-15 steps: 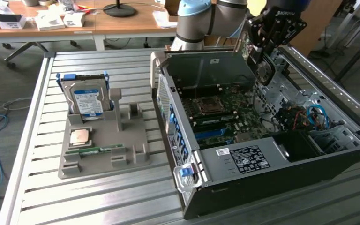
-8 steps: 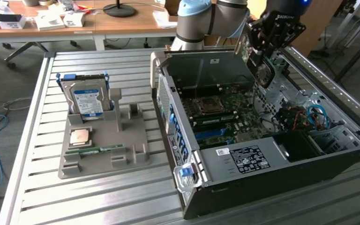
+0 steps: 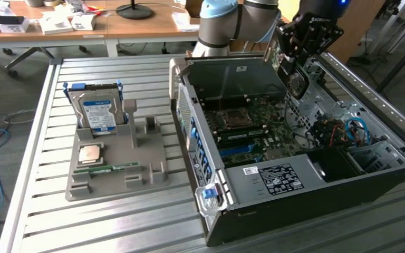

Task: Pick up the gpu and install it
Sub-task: 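Insert the gpu into the slot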

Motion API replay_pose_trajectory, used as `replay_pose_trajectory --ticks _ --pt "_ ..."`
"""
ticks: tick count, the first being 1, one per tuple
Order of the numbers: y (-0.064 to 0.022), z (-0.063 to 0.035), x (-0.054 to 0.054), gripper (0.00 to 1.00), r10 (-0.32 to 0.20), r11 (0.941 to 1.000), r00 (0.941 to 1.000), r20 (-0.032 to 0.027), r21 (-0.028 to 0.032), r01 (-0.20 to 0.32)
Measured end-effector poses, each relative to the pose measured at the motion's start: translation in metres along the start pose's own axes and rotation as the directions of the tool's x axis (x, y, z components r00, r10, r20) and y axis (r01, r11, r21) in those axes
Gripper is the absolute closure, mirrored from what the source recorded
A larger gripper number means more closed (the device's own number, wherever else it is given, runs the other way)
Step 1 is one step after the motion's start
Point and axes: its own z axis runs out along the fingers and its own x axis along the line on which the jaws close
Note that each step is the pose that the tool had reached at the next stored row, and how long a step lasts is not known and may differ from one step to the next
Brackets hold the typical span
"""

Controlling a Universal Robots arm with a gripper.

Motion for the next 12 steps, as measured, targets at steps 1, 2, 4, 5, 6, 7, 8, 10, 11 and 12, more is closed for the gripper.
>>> replay_pose_trajectory --ticks 1,2,4,5,6,7,8,10,11,12 --pt "0.0 0.0 0.0 0.74 0.0 1.0 1.0 0.0 0.0 0.0" --pt "0.0 0.0 0.0 0.74 0.0 1.0 1.0 0.0 0.0001 0.0" --pt "0.0 0.0 0.0 0.74 0.0 1.0 1.0 0.0 0.0 0.0" --pt "0.0 0.0 0.0 0.74 0.0 1.0 1.0 0.0 0.0 0.0" --pt "0.0 0.0 0.0 0.74 0.0 1.0 1.0 0.0 0.0 0.0" --pt "0.0 0.0 0.0 0.74 -0.002 1.0 1.0 0.0 0.0001 0.002" --pt "0.0 0.0 0.0 0.74 -0.008 1.0 1.0 -0.0005 -0.0001 0.008" --pt "0.0 0.0 0.0 0.74 -0.028 0.9996 0.9996 -0.0016 -0.0005 0.028" --pt "0.0 0.0 0.0 0.74 -0.039 0.9992 0.9992 -0.0022 -0.0005 0.039" --pt "0.0 0.0 0.0 0.74 -0.051 0.9987 0.9987 -0.003 -0.0002 0.051"
